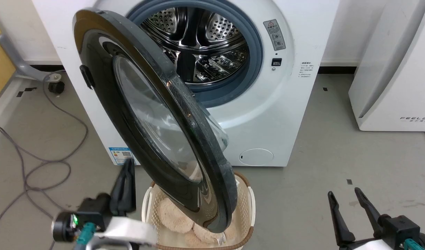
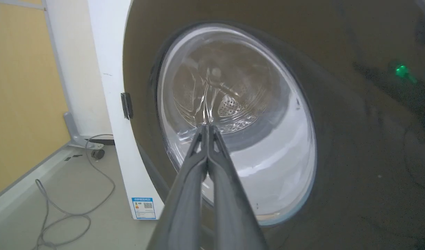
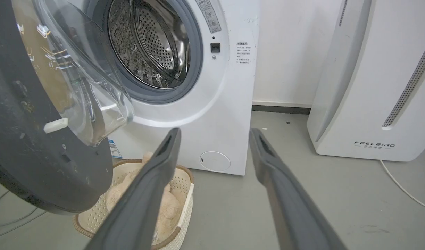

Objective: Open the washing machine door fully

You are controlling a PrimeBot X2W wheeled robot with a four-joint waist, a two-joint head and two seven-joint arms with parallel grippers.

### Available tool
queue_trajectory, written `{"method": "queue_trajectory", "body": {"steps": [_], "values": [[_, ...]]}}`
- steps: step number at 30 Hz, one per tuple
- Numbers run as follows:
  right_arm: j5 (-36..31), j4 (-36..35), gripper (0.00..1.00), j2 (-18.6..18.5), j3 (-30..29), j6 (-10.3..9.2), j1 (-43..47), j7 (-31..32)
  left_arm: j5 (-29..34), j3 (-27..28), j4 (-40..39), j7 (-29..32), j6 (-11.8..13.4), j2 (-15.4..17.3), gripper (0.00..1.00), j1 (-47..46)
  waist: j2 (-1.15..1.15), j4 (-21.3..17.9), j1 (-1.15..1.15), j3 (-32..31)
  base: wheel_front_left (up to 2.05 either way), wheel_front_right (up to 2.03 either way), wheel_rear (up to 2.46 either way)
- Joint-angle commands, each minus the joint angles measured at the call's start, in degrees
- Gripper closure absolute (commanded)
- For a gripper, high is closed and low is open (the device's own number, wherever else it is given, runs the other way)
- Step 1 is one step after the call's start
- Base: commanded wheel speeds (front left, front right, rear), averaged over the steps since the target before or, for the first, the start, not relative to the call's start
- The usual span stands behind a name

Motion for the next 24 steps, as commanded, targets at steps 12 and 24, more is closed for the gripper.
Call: {"method": "queue_trajectory", "body": {"steps": [12,24], "values": [[0.84,0.75,0.00,0.24,-0.35,0.03,-0.65,-0.81,1.41,-1.34,-19.18,-0.30,1.08,0.02,1.00,-5.75,0.00,0.13,0.00,0.26,0.00,0.00,0.00],[0.92,0.70,0.00,0.24,-1.01,0.03,-1.12,-0.79,0.68,-11.66,-30.53,-0.30,2.30,-0.03,1.00,-13.25,0.00,0.13,0.00,1.17,0.00,0.00,0.00]]}}
